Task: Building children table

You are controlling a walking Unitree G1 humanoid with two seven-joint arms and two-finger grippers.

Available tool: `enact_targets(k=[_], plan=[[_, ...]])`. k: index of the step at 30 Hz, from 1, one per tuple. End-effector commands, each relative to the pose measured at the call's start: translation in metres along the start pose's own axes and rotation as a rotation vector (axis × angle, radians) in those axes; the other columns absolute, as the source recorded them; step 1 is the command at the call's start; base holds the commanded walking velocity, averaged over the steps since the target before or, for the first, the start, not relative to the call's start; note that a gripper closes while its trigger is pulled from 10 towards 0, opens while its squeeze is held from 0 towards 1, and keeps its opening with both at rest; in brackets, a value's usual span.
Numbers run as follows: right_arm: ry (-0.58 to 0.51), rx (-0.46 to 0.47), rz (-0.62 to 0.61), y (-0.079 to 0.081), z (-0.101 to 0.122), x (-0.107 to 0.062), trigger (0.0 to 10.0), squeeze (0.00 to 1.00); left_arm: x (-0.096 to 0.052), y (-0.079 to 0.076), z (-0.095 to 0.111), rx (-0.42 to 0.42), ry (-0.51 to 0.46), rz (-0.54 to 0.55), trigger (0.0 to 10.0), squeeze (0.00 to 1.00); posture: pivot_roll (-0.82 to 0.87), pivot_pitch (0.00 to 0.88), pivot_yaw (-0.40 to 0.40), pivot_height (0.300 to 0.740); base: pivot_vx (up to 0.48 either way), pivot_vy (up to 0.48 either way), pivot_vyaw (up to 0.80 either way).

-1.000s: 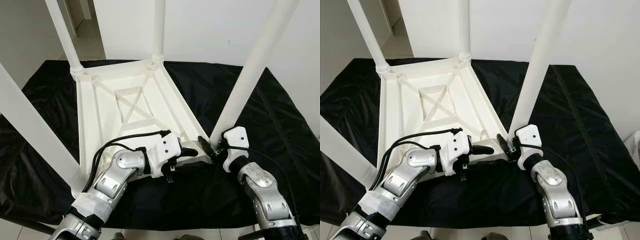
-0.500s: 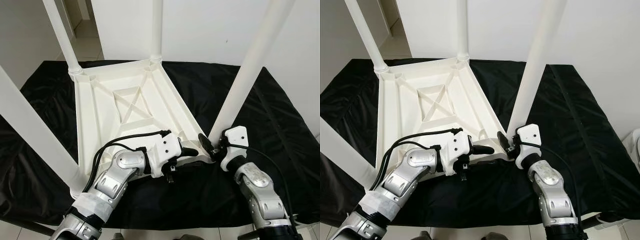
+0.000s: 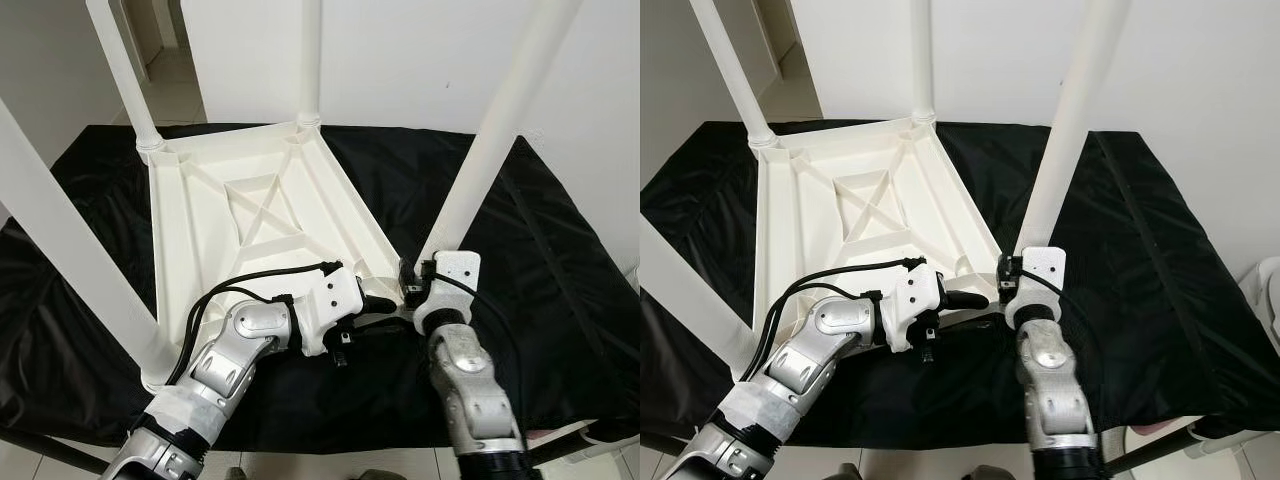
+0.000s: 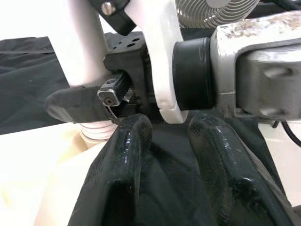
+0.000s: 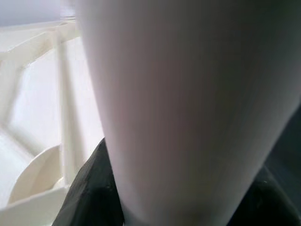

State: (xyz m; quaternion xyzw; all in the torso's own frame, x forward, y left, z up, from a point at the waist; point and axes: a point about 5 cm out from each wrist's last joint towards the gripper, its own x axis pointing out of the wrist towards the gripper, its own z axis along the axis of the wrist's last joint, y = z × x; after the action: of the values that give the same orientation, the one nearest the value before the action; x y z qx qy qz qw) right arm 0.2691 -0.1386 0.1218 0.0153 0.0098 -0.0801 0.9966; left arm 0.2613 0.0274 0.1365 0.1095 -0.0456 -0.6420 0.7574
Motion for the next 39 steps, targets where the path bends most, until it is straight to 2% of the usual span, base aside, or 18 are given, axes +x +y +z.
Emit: enact_targets(k=[1, 6, 7, 9, 10, 15, 19, 20, 22, 25, 26, 27, 28, 29, 31, 34, 39], plan=[[0.058, 0.052, -0.059, 0.002, -0.01, 0.0, 10.0, 0.0, -0.002, 0.007, 0.0, 0.013, 0.005, 0.06, 10.0, 0.0, -0.07, 0.0, 0.016, 0.74, 0.0, 0.0, 0.0], [0.044, 0.083, -0.08, 0.007, -0.006, -0.001, 10.0, 0.0, -0.004, 0.013, 0.002, 0.002, -0.009, 0.1, 10.0, 0.0, -0.07, 0.0, 0.013, 0.74, 0.0, 0.0, 0.0], [0.032, 0.084, -0.058, 0.008, -0.004, -0.001, 10.0, 0.08, -0.004, 0.013, 0.002, 0.002, -0.014, 0.101, 10.0, 0.0, -0.07, 0.0, 0.012, 0.74, 0.0, 0.0, 0.0], [0.024, 0.084, -0.049, 0.008, -0.002, -0.001, 10.0, 0.08, -0.004, 0.012, 0.003, 0.002, -0.017, 0.101, 10.0, 0.0, -0.07, 0.0, 0.012, 0.74, 0.0, 0.0, 0.0], [0.018, 0.09, -0.041, 0.009, -0.001, -0.002, 10.0, 1.0, -0.004, 0.011, 0.003, 0.001, -0.017, 0.1, 10.0, 0.0, -0.07, 0.0, 0.011, 0.74, 0.0, 0.0, 0.0], [-0.005, 0.105, -0.032, 0.009, 0.002, -0.002, 10.0, 1.0, -0.004, 0.011, 0.003, -0.002, -0.02, 0.101, 10.0, 0.0, -0.07, 0.003, 0.007, 0.74, 0.0, 0.0, 0.0], [-0.022, 0.075, -0.014, 0.003, 0.005, -0.003, 10.0, 1.0, -0.004, 0.009, 0.002, -0.003, -0.02, 0.1, 10.0, 0.0, -0.07, 0.003, 0.004, 0.74, 0.0, 0.0, 0.0], [-0.022, 0.063, 0.039, 0.0, 0.005, -0.004, 10.0, 0.0, -0.003, 0.009, 0.002, -0.004, -0.021, 0.099, 10.0, 0.0, -0.07, 0.004, 0.003, 0.74, 0.0, 0.0, 0.0], [-0.021, 0.053, 0.103, -0.002, 0.005, -0.005, 10.0, 0.0, -0.003, 0.009, 0.002, -0.006, -0.022, 0.098, 10.0, 0.0, -0.07, 0.002, 0.004, 0.74, 0.0, 0.0, 0.0], [-0.021, 0.051, 0.115, -0.002, 0.005, -0.005, 10.0, 0.0, -0.003, 0.009, 0.002, -0.006, -0.022, 0.097, 10.0, 0.0, -0.07, 0.002, 0.004, 0.74, 0.0, 0.0, 0.0], [-0.04, 0.002, 0.192, -0.007, 0.007, -0.006, 10.0, 0.0, -0.002, 0.009, 0.002, -0.006, -0.022, 0.096, 10.0, 0.0, -0.08, 0.0, 0.006, 0.74, 0.0, 0.0, 0.0], [-0.04, 0.002, 0.192, -0.007, 0.007, -0.006, 10.0, 0.0, -0.002, 0.009, 0.002, -0.006, -0.022, 0.096, 10.0, 0.0, -0.08, 0.0, 0.006, 0.74, 0.0, 0.0, 0.0], [-0.051, -0.035, 0.275, -0.012, 0.009, -0.008, 10.0, 0.0, -0.002, 0.009, 0.002, -0.005, -0.022, 0.093, 10.0, 0.0, -0.08, 0.0, 0.008, 0.74, 0.0, 0.0, 0.0], [-0.051, -0.035, 0.275, -0.012, 0.009, -0.008, 10.0, 0.0, -0.002, 0.009, 0.002, -0.005, -0.022, 0.093, 10.0, 0.0, -0.08, 0.0, 0.008, 0.74, 0.0, 0.0, 0.0], [-0.058, -0.114, 0.404, -0.027, 0.012, -0.009, 10.0, 0.0, -0.001, 0.01, 0.003, -0.001, -0.023, 0.087, 10.0, 0.0, -0.08, 0.0, 0.012, 0.74, 0.0, 0.0, 0.0], [-0.056, -0.143, 0.455, -0.035, 0.012, -0.008, 10.0, 0.0, -0.001, 0.011, 0.003, 0.001, -0.023, 0.083, 10.0, 0.0, -0.08, 0.0, 0.015, 0.74, 0.0, 0.0, 0.0], [-0.054, -0.167, 0.515, -0.04, 0.013, -0.005, 10.0, 0.0, -0.001, 0.011, 0.004, 0.005, -0.023, 0.076, 10.0, 0.0, -0.07, 0.0, 0.018, 0.74, 0.0, 0.0, 0.0]])
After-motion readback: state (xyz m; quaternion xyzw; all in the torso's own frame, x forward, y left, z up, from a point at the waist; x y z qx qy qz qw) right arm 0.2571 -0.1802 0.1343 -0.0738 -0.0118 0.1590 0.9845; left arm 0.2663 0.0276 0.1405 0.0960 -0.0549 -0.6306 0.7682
